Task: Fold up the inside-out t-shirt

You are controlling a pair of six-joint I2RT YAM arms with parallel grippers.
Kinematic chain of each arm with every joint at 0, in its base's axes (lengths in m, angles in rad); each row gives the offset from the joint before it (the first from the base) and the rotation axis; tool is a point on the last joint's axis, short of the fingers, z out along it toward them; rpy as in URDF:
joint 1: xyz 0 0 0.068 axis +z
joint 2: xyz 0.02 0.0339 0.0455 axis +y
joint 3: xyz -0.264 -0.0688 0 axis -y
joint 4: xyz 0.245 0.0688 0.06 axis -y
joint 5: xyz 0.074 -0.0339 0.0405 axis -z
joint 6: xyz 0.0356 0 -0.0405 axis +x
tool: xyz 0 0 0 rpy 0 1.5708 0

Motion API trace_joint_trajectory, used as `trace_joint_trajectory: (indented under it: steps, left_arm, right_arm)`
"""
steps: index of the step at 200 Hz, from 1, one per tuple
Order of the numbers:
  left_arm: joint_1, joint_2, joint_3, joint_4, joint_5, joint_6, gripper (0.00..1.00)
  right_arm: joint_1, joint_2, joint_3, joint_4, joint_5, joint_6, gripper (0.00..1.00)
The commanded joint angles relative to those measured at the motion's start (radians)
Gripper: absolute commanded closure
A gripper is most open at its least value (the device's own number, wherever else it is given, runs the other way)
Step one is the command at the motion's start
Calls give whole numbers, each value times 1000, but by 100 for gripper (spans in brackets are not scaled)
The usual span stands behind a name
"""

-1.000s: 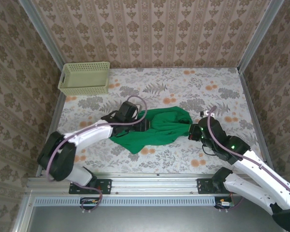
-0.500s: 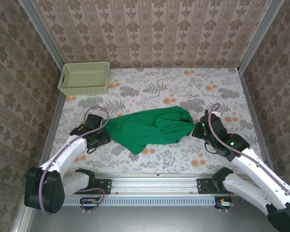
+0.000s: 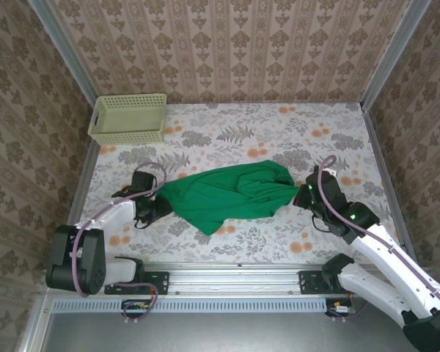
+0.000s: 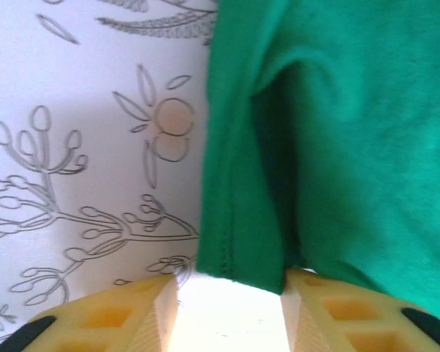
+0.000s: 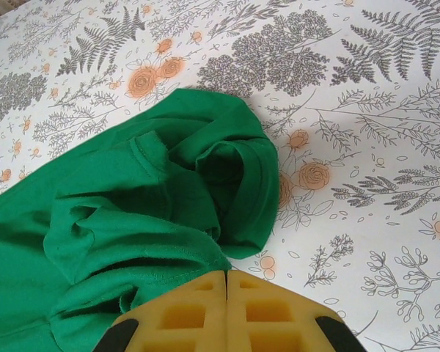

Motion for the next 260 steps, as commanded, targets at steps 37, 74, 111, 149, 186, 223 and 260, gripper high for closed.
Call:
trace_joint_trajectory:
  steps: [37,74,111,149,186,223,260]
  left_arm:
    - [-3,42,129,14,-45,45,100]
    - [16,-113,323,-153,-74,134,100]
    - [15,-309,518,-256,-32,194,100]
    - [17,-282,547,-241,42,205,100]
    - [22,-28,523,-191,65,161,100]
    - [-30,145,512,-180,70,107,84]
    - [-155,139,380,-139,-15,95,63]
  right_arm:
    - [-145,-17,140,-107,-6,-86,100]
    - [-278,15,331,-180,-70,-154,100]
    - [-362,34,546,-262,-74,-213,100]
    - [-378,36,542,-262,-107,-214,100]
    - [-407,130,382,-162,-206,-193,100]
    - [-472,216,328,-100,-272,-193,100]
    - [-501,204,323,-136,-210,-219,100]
